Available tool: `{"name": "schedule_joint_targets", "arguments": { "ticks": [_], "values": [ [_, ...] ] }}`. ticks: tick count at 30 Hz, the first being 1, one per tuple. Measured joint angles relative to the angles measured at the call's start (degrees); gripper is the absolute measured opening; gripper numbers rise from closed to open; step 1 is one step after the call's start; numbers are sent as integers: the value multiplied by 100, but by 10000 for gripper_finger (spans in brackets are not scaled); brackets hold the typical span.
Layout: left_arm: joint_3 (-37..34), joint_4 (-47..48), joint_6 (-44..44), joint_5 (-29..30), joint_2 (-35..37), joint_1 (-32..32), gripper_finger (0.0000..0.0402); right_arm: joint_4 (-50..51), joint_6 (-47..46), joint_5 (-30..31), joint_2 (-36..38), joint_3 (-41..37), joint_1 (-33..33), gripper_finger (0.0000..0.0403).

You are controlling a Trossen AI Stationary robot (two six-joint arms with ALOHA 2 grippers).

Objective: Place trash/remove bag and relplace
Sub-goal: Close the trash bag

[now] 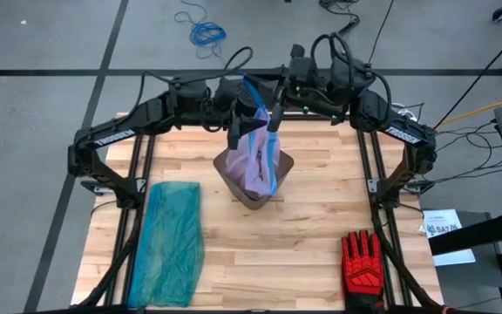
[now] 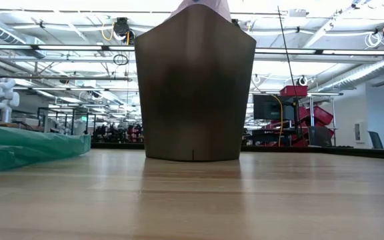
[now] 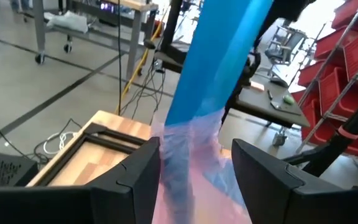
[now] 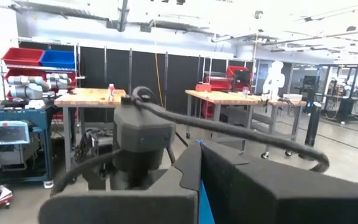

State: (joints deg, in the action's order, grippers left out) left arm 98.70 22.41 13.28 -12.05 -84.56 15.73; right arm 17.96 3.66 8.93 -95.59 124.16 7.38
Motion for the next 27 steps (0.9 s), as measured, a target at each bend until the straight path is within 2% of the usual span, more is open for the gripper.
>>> {"name": "schedule_joint_targets", "arguments": {
  "ticks": [3, 6, 9, 12, 14, 27],
  "values": [
    [0, -146, 60, 18, -58, 0, 187, -23, 0, 0, 0, 0, 0, 0],
    [0, -276, 314, 28, -116, 0, 164, -29, 0, 0, 0, 0, 0, 0],
    [0, -300, 400, 31, -158, 0, 115, -114, 0, 0, -2, 0, 0, 0],
    [0, -300, 217, -111, -201, 2, 39, -211, 0, 0, -11, 0, 0, 0],
    [0, -264, 136, -289, -205, 7, 12, -251, 0, 0, -17, 0, 0, 0],
    [13, 852, -211, -111, -193, -37, 1, -193, 20, 2, -24, -9, 0, 0]
  ]
}}
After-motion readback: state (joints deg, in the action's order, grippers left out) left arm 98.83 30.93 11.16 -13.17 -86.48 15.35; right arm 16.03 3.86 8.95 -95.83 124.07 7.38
